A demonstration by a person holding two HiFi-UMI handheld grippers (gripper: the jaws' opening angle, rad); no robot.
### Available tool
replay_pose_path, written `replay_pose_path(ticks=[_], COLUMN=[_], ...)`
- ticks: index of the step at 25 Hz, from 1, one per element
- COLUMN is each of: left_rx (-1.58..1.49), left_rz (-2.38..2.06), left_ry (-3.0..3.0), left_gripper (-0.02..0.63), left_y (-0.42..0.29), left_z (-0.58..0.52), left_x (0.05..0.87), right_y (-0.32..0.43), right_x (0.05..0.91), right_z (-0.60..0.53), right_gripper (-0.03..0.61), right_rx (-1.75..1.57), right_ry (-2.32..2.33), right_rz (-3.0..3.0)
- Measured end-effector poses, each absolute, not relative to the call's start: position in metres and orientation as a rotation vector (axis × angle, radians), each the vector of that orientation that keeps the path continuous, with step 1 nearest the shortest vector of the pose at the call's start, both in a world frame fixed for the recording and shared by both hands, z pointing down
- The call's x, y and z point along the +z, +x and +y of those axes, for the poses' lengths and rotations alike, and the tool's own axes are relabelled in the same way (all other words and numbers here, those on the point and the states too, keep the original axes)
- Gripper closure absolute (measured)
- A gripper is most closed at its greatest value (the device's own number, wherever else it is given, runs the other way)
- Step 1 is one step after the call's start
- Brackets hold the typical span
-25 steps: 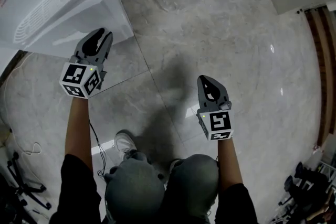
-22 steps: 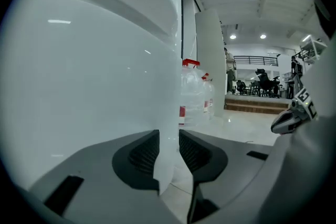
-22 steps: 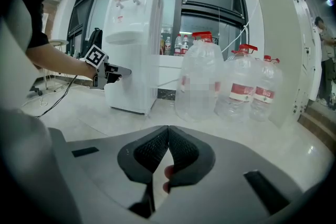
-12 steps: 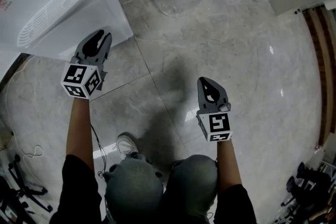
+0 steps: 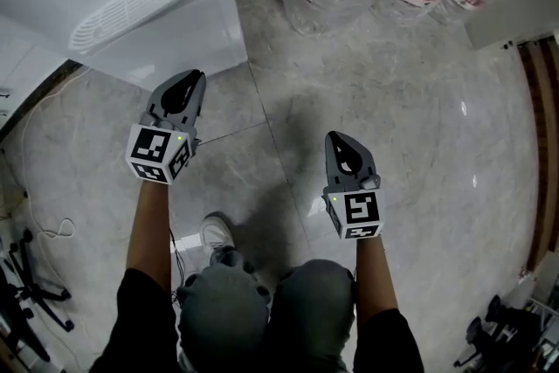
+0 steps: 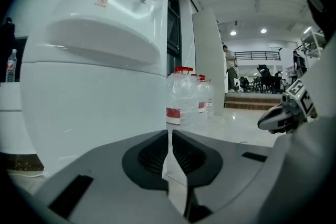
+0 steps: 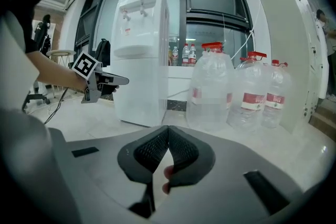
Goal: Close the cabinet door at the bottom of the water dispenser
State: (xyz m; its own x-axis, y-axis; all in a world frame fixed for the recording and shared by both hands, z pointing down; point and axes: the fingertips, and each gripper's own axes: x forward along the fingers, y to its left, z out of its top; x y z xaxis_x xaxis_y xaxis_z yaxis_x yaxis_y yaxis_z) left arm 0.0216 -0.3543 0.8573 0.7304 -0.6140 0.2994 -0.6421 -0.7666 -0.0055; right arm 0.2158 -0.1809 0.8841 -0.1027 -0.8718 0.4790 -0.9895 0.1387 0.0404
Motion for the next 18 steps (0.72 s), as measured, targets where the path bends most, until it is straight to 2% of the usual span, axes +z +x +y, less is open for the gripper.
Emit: replay_pose_path(ticks=[9, 18], left_rx=[0.434, 0.457], left_rz=[-1.118, -1.161], left_ry=[2.753, 2.728], left_gripper=[0.597, 0.598], left_y=[-0.002, -0.025], left_z=[-0.317, -0.287], left_x=[0.809, 0.700], right_y=[0.195, 0.169], right_x=[0.829, 0.720], right_z=[-0.177, -0.179], right_gripper=[0.566, 0.566], right_rx=[0.438, 0.470], right_ry=[1.776, 1.762], right_rz=[-2.094, -2.114])
